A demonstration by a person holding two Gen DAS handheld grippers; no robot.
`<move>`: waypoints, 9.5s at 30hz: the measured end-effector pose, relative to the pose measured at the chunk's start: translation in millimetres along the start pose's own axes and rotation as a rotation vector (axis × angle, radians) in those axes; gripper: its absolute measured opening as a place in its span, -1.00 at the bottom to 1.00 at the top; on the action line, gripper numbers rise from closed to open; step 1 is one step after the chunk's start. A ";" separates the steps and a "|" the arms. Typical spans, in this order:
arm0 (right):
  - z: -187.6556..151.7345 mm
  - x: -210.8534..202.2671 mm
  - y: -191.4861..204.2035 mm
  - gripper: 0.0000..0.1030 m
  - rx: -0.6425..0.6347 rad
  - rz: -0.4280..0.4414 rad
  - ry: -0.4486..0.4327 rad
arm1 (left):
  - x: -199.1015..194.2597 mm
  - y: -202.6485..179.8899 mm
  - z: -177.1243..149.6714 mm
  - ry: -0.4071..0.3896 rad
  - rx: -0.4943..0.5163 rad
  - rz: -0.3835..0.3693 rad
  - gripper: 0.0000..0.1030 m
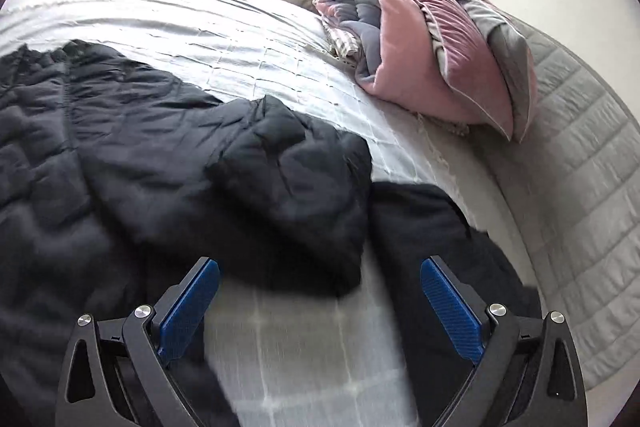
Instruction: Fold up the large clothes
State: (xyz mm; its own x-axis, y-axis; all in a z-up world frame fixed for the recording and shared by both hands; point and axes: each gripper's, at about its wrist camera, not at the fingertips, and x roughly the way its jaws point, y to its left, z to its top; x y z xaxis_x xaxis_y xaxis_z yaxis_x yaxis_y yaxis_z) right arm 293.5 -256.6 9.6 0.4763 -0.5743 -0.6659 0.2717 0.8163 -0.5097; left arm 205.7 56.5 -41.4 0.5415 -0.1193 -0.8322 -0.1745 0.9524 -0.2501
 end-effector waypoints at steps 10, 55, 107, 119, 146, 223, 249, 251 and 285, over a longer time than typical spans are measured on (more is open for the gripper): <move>38.6 78.1 -28.9 -0.81 0.058 -0.123 0.098 | 7.5 -2.3 4.5 -0.007 0.056 0.019 0.68; -141.0 -205.7 0.8 0.76 0.328 0.708 -0.051 | -67.1 230.7 86.6 -0.174 -0.496 0.170 0.68; -180.8 -150.2 27.3 0.76 0.229 0.676 0.111 | -127.6 30.2 235.5 -0.616 -0.125 -0.003 -0.92; -182.1 -144.9 6.1 0.76 0.302 0.695 0.125 | 23.5 -139.7 170.3 -0.363 0.084 -0.127 -0.91; -186.6 -129.1 -8.1 0.76 0.347 0.702 0.179 | -56.3 -22.7 49.2 -0.120 0.049 -0.002 0.23; -95.7 56.0 -220.6 0.37 1.138 0.426 -0.003 | -9.0 54.3 24.0 0.032 -0.117 0.010 0.52; 86.7 -163.3 -91.1 -0.95 0.470 0.582 -0.466 | -12.7 67.9 30.4 0.036 -0.193 -0.055 0.52; 100.9 -202.4 -51.4 -0.95 0.375 0.641 -0.520 | -13.9 69.7 30.5 0.033 -0.201 -0.055 0.52; 40.5 59.5 22.5 -0.87 0.077 0.111 0.024 | -5.8 60.7 30.3 0.033 -0.138 -0.019 0.52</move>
State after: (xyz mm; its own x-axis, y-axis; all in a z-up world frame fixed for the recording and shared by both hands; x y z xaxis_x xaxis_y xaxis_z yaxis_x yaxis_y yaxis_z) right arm 361.8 -269.8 -19.4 0.4871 -0.4808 -0.7291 0.2826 0.8767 -0.3892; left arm 216.9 123.5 -36.8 0.5190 -0.1478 -0.8419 -0.2771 0.9027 -0.3293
